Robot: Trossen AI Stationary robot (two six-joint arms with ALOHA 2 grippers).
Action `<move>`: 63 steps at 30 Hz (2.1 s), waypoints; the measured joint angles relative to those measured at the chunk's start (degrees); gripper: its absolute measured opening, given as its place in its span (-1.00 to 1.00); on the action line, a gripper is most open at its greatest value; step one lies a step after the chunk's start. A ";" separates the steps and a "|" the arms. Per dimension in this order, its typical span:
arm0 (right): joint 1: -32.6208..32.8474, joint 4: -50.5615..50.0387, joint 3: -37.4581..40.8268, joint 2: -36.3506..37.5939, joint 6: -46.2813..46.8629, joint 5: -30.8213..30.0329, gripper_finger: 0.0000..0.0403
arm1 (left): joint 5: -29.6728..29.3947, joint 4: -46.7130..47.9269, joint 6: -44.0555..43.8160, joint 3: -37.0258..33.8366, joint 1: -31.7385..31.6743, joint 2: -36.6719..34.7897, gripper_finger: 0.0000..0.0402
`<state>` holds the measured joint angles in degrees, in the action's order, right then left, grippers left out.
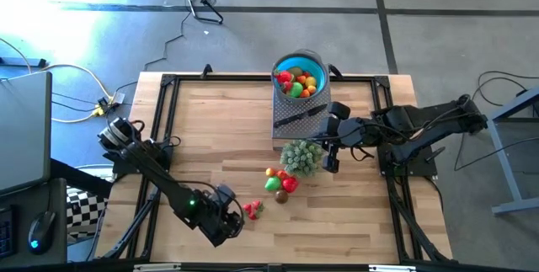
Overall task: Pick & Place Fruit
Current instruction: Put the red strawberry into the blue strainer bowl
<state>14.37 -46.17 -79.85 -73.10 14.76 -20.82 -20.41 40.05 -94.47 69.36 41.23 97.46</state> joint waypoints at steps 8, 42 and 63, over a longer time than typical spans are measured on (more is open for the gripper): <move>0.00 -0.27 0.00 0.00 -0.02 -0.02 -0.98 | 1.60 -6.31 0.08 -0.02 0.00 4.11 0.32; -0.02 -1.07 0.00 0.00 -0.04 -0.02 -0.98 | 8.05 -9.68 3.15 -0.13 -5.25 6.65 0.32; -0.02 -1.01 0.00 0.00 -0.04 -0.04 -0.98 | 6.77 -10.21 2.71 -0.17 -5.25 8.40 0.30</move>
<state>14.35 -47.18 -79.85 -73.10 14.72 -20.86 -13.64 29.84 -91.77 69.19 35.99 105.86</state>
